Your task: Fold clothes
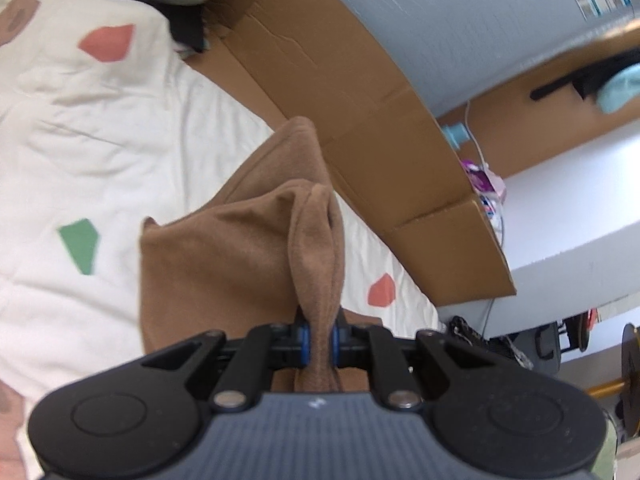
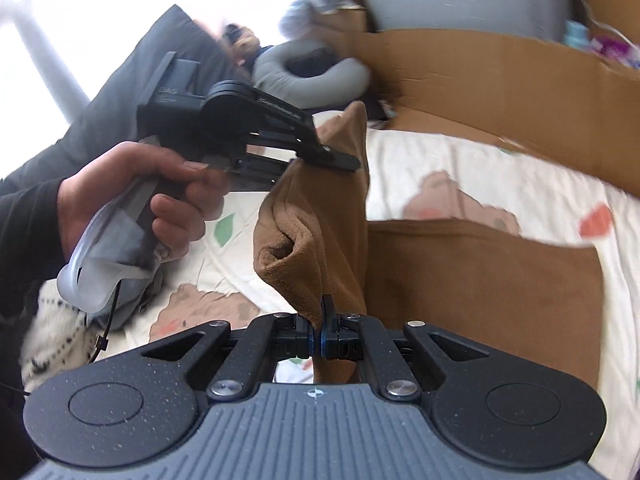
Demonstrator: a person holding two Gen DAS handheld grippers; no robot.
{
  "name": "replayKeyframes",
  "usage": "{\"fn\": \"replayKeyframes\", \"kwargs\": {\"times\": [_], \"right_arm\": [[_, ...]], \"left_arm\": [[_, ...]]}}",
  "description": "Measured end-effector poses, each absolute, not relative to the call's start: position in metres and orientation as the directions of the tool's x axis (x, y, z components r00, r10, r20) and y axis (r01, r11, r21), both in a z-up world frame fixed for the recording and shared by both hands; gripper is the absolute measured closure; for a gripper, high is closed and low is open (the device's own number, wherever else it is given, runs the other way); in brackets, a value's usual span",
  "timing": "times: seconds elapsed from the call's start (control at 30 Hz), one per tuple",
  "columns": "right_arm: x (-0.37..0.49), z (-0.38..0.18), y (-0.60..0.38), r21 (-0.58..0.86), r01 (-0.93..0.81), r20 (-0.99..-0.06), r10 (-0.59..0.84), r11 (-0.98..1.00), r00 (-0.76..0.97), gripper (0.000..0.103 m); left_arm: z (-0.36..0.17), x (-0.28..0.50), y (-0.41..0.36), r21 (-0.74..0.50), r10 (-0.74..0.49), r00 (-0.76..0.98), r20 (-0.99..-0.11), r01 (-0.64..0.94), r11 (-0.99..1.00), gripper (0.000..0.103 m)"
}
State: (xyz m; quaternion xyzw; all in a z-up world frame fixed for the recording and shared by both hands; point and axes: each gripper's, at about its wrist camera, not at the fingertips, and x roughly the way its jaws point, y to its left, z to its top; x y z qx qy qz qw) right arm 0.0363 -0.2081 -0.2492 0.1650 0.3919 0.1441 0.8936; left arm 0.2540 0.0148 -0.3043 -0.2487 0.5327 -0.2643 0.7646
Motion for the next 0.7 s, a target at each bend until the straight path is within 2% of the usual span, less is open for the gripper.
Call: {"fn": "replayKeyframes", "kwargs": {"times": [0.33, 0.7], "right_arm": [[-0.007, -0.289, -0.269, 0.545, 0.039, -0.597, 0.355, 0.838, 0.719, 0.102], [-0.038, -0.342, -0.305, 0.62, 0.195, -0.599, 0.298, 0.76, 0.743, 0.102]], "left_arm": [[-0.317, 0.24, -0.073, -0.591, -0.635, 0.241, -0.734, 0.234, 0.772, 0.093], [-0.357, 0.222, -0.142, -0.531, -0.593, 0.17, -0.787, 0.304, 0.791, 0.093]]}}
